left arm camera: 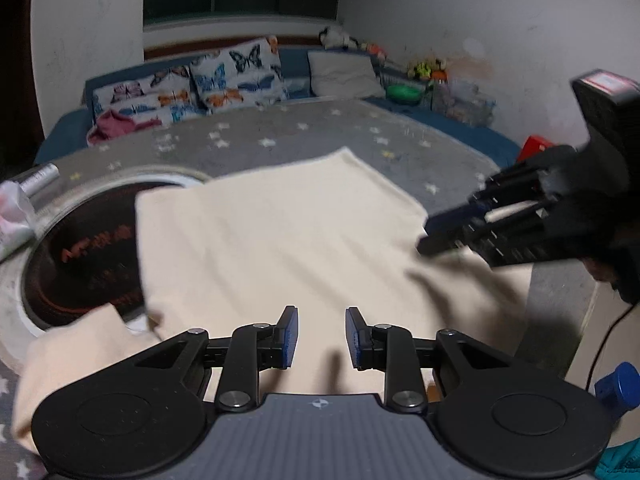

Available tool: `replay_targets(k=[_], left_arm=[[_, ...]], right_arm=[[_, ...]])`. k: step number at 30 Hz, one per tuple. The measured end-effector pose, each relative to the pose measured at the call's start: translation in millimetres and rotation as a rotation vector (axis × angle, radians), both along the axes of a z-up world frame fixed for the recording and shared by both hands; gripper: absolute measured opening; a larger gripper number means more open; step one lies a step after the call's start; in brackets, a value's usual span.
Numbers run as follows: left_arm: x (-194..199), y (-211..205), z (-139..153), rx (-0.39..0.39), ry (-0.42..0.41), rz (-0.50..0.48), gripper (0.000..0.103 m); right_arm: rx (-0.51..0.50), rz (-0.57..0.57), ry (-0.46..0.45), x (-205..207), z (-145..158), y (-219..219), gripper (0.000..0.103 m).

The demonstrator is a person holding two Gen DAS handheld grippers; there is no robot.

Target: Fold clothes

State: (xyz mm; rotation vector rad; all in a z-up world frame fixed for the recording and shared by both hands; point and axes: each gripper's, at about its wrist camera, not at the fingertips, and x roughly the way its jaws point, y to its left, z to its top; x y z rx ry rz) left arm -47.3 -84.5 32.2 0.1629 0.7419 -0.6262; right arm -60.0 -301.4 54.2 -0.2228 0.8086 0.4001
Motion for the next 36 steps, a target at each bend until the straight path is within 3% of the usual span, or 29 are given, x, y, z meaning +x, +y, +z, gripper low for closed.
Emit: replay_targets(k=[5, 7, 13, 17, 21, 25, 30, 33, 36], left_arm=[[1.8, 11.4, -10.7, 0.006, 0.029, 0.023, 0.033], [5.7, 23.4, -7.8, -0.015, 0.028, 0.06, 0.034], [13.5, 61.8, -6.3, -0.024, 0.029, 0.174, 0.038], [16.5, 88.0, -8.3, -0.029, 0.048, 0.225, 0.038], [14.8, 113.9, -7.2, -0.016, 0.017, 0.297, 0.038], [11.3, 135.5, -6.4, 0.027, -0.055, 0.416, 0.038], [3.7, 164.6, -10.6, 0.177, -0.155, 0.703, 0.045], [-0.3, 193.3, -13.5, 0.146, -0.096, 0.829, 0.045], [-9.1, 205.7, -7.1, 0.098, -0.09, 0.868, 0.044]], right_arm=[[0.008, -0.057, 0.038, 19.9, -14.8, -18.7, 0.018], [0.006, -0.082, 0.011, 28.9, -10.0, -22.0, 0.025], [0.049, -0.134, -0.008, 72.9, -8.2, -21.5, 0.028], [0.047, -0.165, -0.002, 92.9, -17.3, -18.3, 0.034], [0.037, -0.174, 0.004, 97.0, -25.9, -14.6, 0.041], [0.02, -0.18, -0.005, 96.1, -26.3, -12.0, 0.045], [0.007, -0.191, -0.006, 96.3, -26.5, -11.4, 0.05], [-0.003, -0.192, -0.007, 96.5, -26.4, -10.0, 0.052], [-0.012, -0.192, -0.009, 96.8, -26.4, -8.8, 0.052]])
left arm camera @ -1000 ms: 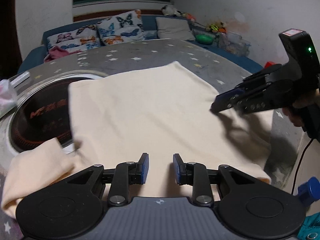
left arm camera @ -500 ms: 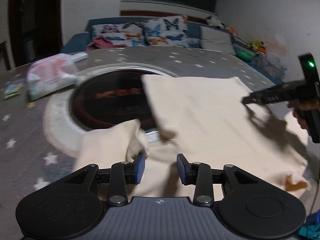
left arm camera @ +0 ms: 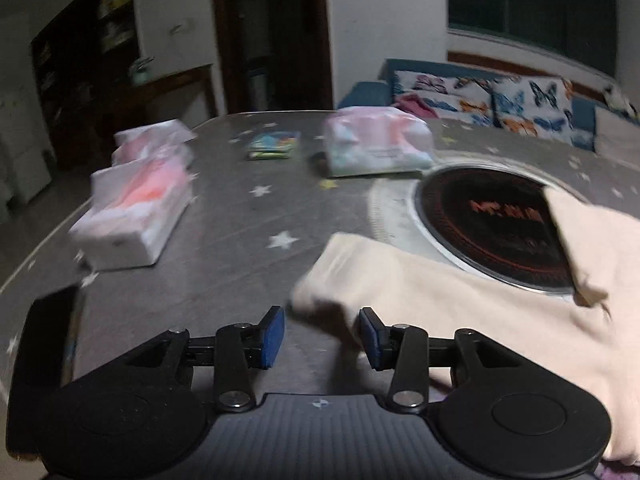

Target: Fold clothes

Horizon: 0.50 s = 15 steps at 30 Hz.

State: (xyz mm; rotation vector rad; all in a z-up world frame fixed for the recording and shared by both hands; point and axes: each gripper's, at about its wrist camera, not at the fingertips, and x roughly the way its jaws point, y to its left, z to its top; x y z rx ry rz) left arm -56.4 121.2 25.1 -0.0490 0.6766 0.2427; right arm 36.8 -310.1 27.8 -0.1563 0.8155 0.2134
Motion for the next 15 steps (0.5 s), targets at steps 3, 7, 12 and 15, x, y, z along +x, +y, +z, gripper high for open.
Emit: replay_targets(k=[3, 7, 12, 15], left_arm=[[-3.0, -6.6, 9.6, -0.02, -0.034, -0.043, 0.044], [12.0, -32.9, 8.9, -0.017, -0.033, -0.189, 0.045], [31.8, -34.8, -8.8, -0.01, 0.02, -0.192, 0.047], [30.1, -23.9, -11.3, 0.003, 0.021, -0.147, 0.051]], right_arm=[[-0.001, -0.005, -0.005, 1.3, -0.5, 0.3, 0.054], [0.005, -0.023, -0.013, 4.8, -2.2, -0.5, 0.057], [0.012, -0.035, -0.018, 8.2, -3.4, -2.1, 0.059], [0.013, -0.041, -0.025, 12.7, -4.3, -2.5, 0.061]])
